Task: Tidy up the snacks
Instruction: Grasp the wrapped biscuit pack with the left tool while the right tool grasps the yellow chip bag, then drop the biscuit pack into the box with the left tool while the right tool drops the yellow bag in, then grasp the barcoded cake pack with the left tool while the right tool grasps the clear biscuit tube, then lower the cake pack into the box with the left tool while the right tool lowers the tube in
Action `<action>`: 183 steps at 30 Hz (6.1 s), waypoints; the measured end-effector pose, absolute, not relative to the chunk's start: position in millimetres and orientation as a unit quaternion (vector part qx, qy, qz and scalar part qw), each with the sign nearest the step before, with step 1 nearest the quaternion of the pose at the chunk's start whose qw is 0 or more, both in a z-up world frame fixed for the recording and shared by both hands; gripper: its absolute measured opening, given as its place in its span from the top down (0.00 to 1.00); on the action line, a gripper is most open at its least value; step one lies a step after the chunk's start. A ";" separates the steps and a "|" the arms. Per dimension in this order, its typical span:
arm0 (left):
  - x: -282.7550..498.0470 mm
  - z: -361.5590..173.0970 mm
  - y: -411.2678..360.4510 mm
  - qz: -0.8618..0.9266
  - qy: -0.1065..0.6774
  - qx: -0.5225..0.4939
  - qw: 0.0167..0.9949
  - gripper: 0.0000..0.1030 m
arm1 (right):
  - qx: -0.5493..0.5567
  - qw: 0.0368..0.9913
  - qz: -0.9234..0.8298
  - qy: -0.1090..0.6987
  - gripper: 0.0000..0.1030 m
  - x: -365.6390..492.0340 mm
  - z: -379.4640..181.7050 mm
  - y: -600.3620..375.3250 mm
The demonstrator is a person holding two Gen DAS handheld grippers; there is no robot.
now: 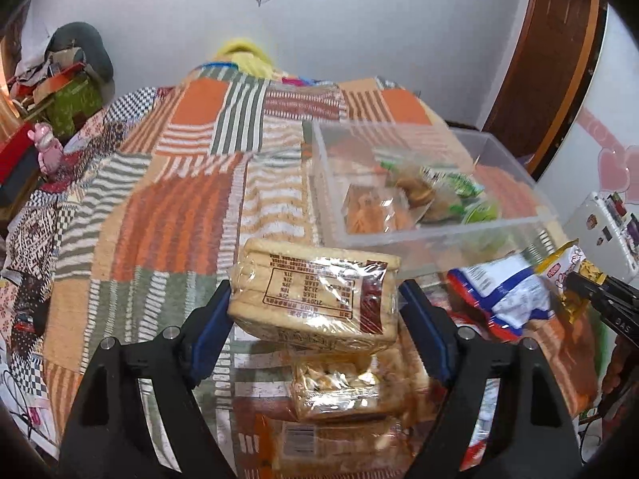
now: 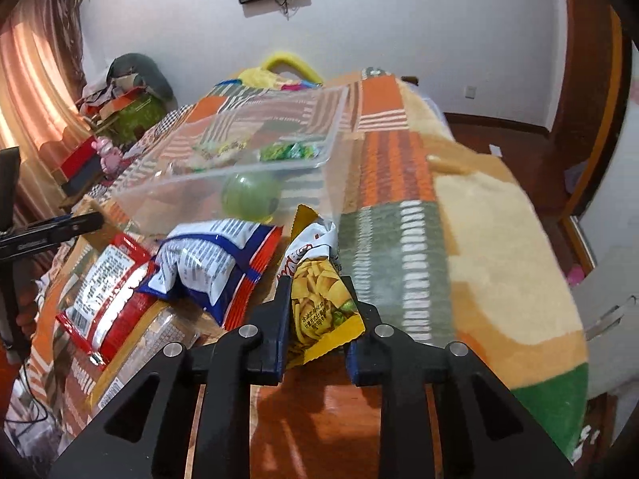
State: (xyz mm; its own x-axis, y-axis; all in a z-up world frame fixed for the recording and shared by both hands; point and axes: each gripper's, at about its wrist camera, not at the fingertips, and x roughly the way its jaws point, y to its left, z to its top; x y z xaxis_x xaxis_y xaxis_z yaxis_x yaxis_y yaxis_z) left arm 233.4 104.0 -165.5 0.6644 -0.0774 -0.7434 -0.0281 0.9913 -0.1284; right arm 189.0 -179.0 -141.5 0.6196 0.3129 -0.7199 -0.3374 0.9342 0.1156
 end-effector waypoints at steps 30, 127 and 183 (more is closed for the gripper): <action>352.2 -132.7 52.2 -0.037 0.395 -0.064 0.916 0.21 | -0.029 0.925 0.195 0.323 0.81 270.2 -97.6 -113.5; 146.1 -189.0 101.4 -0.047 0.429 -0.056 0.900 0.25 | -0.041 0.869 0.234 0.434 0.67 122.5 -156.5 -110.3; 331.7 -127.9 35.0 -0.060 0.394 -0.030 0.917 0.16 | -0.027 0.920 0.179 0.347 0.66 276.5 -94.5 -117.5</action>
State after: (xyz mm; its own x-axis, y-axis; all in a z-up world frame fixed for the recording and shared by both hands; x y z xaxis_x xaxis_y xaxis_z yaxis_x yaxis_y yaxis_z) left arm 331.7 35.0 -127.9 0.6823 -0.1328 -0.7189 0.0855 0.9911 -0.1019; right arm 276.5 -117.5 -94.5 0.6957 0.3111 -0.6475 -0.3482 0.9344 0.0747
